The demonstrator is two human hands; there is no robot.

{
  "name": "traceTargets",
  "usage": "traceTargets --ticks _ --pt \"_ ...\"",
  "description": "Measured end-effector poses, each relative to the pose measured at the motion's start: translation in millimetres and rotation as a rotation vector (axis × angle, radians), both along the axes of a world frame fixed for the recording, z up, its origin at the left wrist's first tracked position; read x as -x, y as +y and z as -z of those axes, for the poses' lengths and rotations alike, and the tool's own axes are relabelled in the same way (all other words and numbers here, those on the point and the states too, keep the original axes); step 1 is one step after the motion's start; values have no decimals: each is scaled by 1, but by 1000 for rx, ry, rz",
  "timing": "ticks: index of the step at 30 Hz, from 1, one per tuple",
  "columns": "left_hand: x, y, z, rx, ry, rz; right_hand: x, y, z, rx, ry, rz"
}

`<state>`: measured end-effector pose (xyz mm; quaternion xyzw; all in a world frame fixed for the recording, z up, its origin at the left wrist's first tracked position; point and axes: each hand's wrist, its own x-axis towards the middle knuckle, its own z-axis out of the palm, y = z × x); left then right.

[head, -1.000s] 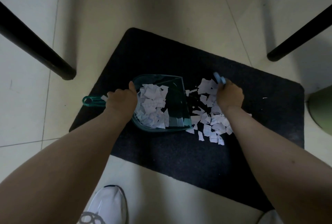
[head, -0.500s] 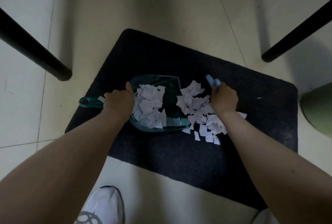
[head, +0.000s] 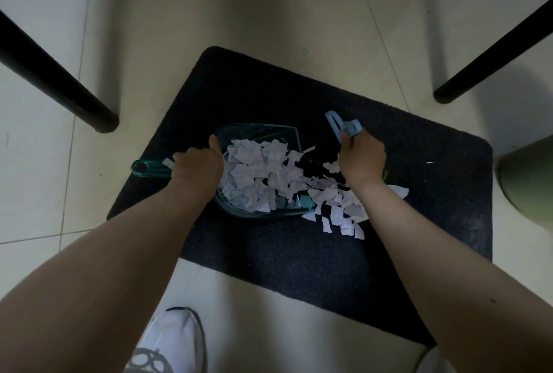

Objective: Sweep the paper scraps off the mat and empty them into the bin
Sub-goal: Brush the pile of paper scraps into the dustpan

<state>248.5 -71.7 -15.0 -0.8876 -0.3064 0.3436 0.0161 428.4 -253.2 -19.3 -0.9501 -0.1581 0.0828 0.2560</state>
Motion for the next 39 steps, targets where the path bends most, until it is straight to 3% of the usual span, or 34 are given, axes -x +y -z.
traceTargets --ticks 4,13,16,21,26,39 --pt "1 0 0 -9 -13 14 16 2 7 112 58 -46" --pt "-1 -2 1 -16 -16 24 57 18 8 -22 164 -246" --pt "-1 -4 2 -18 -22 28 42 4 -3 -89 128 -96" --pt "-2 -5 2 -4 -4 59 5 -51 -13 107 -67 329" --pt "-8 -13 1 5 -10 95 12 -81 -3 244 12 347" --pt "-14 -24 0 -2 -2 116 54 -16 -1 -171 211 153"
